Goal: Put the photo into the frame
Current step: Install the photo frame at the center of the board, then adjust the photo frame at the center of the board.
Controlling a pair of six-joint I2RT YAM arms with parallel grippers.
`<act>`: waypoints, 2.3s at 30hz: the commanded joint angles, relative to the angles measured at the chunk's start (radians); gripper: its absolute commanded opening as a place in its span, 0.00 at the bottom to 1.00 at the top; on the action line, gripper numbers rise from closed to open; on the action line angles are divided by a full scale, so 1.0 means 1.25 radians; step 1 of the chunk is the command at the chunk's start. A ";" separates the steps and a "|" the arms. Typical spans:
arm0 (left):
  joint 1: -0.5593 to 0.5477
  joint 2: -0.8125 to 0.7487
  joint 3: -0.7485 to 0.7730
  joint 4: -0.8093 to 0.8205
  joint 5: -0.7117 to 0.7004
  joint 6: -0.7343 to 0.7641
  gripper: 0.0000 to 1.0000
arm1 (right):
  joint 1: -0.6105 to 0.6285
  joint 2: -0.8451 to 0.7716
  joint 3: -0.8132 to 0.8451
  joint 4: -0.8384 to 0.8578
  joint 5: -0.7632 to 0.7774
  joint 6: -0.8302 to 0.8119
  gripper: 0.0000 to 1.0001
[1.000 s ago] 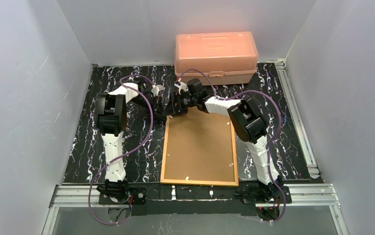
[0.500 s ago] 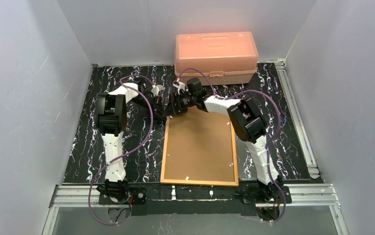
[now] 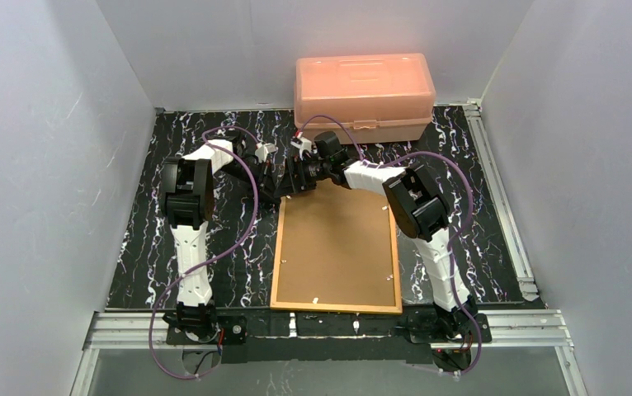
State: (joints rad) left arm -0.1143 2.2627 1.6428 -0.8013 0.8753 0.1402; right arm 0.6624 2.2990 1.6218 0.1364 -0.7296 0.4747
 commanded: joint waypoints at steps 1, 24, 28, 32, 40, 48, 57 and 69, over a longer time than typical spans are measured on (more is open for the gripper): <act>-0.008 -0.027 -0.010 0.007 -0.059 0.027 0.01 | 0.028 0.007 0.015 -0.071 -0.055 -0.015 0.89; -0.008 -0.033 -0.013 0.009 -0.051 0.024 0.00 | 0.052 0.004 0.054 -0.153 -0.054 -0.036 0.89; 0.000 -0.061 -0.009 -0.029 -0.045 0.058 0.00 | 0.049 -0.013 0.162 -0.210 0.043 -0.069 0.94; 0.023 -0.100 0.000 -0.111 -0.045 0.137 0.01 | 0.017 -0.076 0.181 -0.225 0.176 -0.061 0.98; 0.012 -0.251 -0.187 -0.210 -0.195 0.435 0.09 | -0.124 -0.390 -0.206 -0.221 0.570 0.001 0.99; -0.106 -0.405 -0.470 -0.046 -0.386 0.528 0.08 | -0.272 -0.588 -0.492 -0.177 0.702 0.065 0.99; -0.217 -0.468 -0.557 0.016 -0.426 0.544 0.05 | -0.315 -0.534 -0.544 -0.118 0.627 0.142 0.99; -0.274 -0.506 -0.591 0.030 -0.372 0.505 0.03 | -0.291 -0.410 -0.458 -0.058 0.522 0.198 0.99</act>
State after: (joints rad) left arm -0.4328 1.6421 0.9287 -0.7906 0.3779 0.7765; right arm 0.2771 1.7363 0.9787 -0.0017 -0.0120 0.6861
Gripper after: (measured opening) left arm 0.038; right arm 0.985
